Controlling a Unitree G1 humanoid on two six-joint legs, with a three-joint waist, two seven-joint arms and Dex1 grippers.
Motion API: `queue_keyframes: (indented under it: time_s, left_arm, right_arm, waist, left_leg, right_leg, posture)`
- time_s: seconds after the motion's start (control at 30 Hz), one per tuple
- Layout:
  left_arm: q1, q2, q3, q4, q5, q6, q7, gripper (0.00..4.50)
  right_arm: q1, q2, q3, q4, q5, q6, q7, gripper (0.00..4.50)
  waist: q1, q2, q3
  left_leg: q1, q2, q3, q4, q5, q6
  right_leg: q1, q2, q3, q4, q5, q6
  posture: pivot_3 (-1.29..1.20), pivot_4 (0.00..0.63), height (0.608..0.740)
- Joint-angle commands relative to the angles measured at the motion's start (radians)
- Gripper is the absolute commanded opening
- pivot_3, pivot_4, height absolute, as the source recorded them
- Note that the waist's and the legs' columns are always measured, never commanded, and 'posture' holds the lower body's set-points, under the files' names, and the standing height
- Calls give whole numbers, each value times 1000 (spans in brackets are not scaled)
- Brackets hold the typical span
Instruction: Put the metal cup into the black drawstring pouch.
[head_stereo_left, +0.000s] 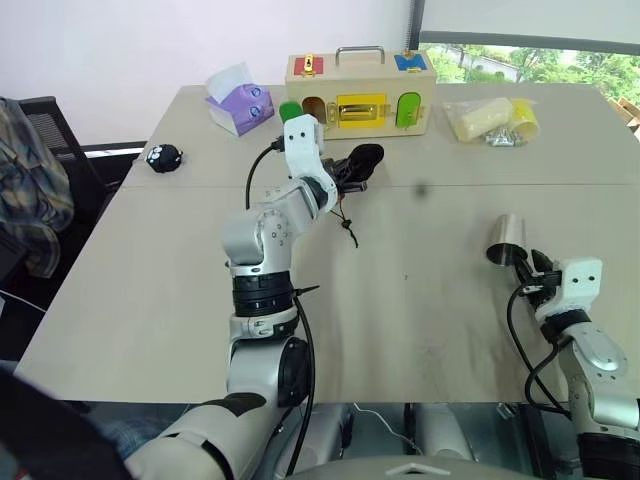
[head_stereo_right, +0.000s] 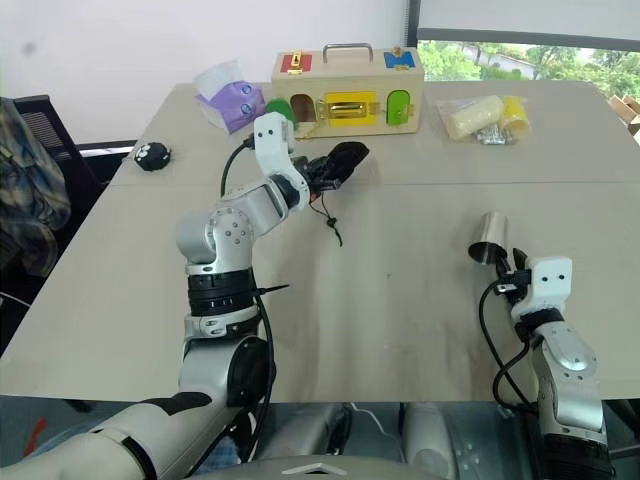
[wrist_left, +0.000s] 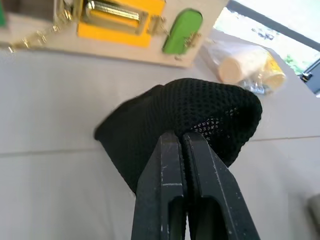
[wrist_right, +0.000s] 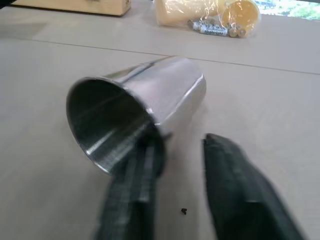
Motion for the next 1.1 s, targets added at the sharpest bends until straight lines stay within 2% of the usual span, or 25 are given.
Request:
queue_keyframes:
  time_s: [0.03,0.3,0.43,0.63,0.73,1.1]
  left_arm:
    - [-35,-7,30,-54,-56,28,31,0]
    - [-29,-14,24,-50,-109,44,47,0]
    - [-25,-11,12,-45,-116,38,47,0]
    - [-12,-5,-19,-51,-128,45,30,0]
    - [0,-5,-34,-70,-154,67,11,0]
    - [51,28,-72,-150,-257,112,-72,0]
  right_arm:
    - [-6,3,-18,-12,16,-14,-5,57]
    - [-31,12,-13,3,21,-53,0,57]
    - [-48,15,69,-193,160,-11,135,57]
    - [-145,0,189,-395,263,171,157,57]
    - [-179,-15,225,-395,250,230,153,57]
    - [-235,-16,249,-284,197,201,193,57]
  waist:
    - [0,0,0]
    - [-1,0,0]
    - [-4,0,0]
    - [-7,0,0]
    - [1,0,0]
    - [-4,0,0]
  left_leg:
    - [0,0,0,0,0,0]
    - [0,0,0,0,0,-1]
    - [0,0,1,0,0,-1]
    - [-1,1,0,0,-1,-1]
    - [-1,1,0,0,-1,-2]
    - [-7,1,0,1,-1,-2]
  right_leg:
    - [0,0,0,0,0,0]
    - [0,0,1,0,0,0]
    - [0,1,1,0,0,0]
    - [-2,2,2,1,0,0]
    - [-2,2,2,0,0,0]
    - [-9,2,2,1,0,0]
  posture:
    - [0,150,710]
    - [0,150,710]
    - [0,150,710]
    - [0,150,710]
    - [0,150,710]
    - [0,150,710]
